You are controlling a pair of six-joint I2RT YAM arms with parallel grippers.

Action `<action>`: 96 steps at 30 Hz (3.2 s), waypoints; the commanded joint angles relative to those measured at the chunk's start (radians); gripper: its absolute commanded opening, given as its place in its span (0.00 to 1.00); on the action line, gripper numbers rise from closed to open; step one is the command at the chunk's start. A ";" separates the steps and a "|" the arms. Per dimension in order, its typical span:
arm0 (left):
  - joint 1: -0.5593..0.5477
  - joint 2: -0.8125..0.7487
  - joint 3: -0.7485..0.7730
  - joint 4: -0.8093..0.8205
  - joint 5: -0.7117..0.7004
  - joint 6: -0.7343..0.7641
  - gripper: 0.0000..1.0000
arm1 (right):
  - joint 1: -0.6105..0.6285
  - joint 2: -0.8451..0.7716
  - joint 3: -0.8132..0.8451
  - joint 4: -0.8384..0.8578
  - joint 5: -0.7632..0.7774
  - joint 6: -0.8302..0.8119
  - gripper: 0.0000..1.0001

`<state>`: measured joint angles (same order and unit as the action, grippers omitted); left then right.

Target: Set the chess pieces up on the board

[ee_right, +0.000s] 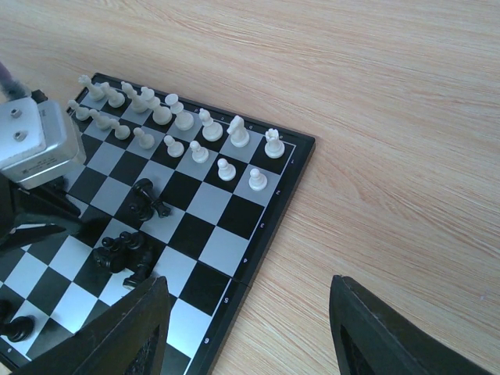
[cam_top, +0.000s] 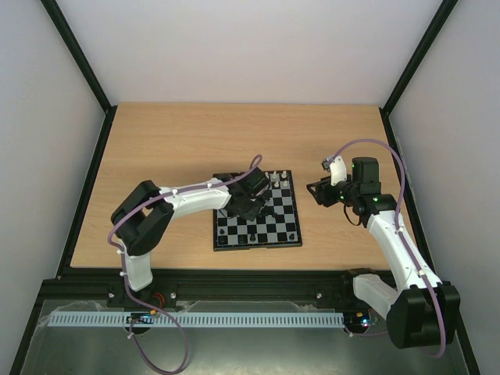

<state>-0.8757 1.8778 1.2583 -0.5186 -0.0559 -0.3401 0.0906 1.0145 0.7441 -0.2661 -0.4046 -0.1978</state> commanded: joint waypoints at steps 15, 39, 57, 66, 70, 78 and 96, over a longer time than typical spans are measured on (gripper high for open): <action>-0.049 -0.271 -0.212 -0.109 0.049 -0.005 0.07 | -0.007 -0.016 -0.006 -0.030 -0.023 -0.007 0.58; -0.050 -0.174 -0.227 -0.093 0.010 -0.020 0.11 | -0.006 -0.016 -0.012 -0.033 -0.033 -0.013 0.58; -0.012 -0.220 -0.065 -0.129 -0.057 -0.014 0.22 | -0.006 -0.017 -0.014 -0.033 -0.032 -0.017 0.58; 0.022 -0.112 0.046 -0.153 -0.107 -0.033 0.22 | -0.006 -0.014 -0.015 -0.033 -0.031 -0.019 0.58; 0.023 -0.062 0.067 -0.171 -0.104 -0.036 0.22 | -0.006 -0.013 -0.015 -0.033 -0.030 -0.020 0.58; 0.021 -0.025 0.036 -0.155 -0.135 -0.043 0.22 | -0.006 -0.008 -0.015 -0.033 -0.030 -0.022 0.58; 0.016 0.002 0.018 -0.145 -0.106 -0.043 0.16 | -0.006 0.005 -0.015 -0.039 -0.033 -0.028 0.58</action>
<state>-0.8566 1.8965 1.2945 -0.6525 -0.1837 -0.3782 0.0906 1.0111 0.7410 -0.2676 -0.4191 -0.2134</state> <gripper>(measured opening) 0.166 0.584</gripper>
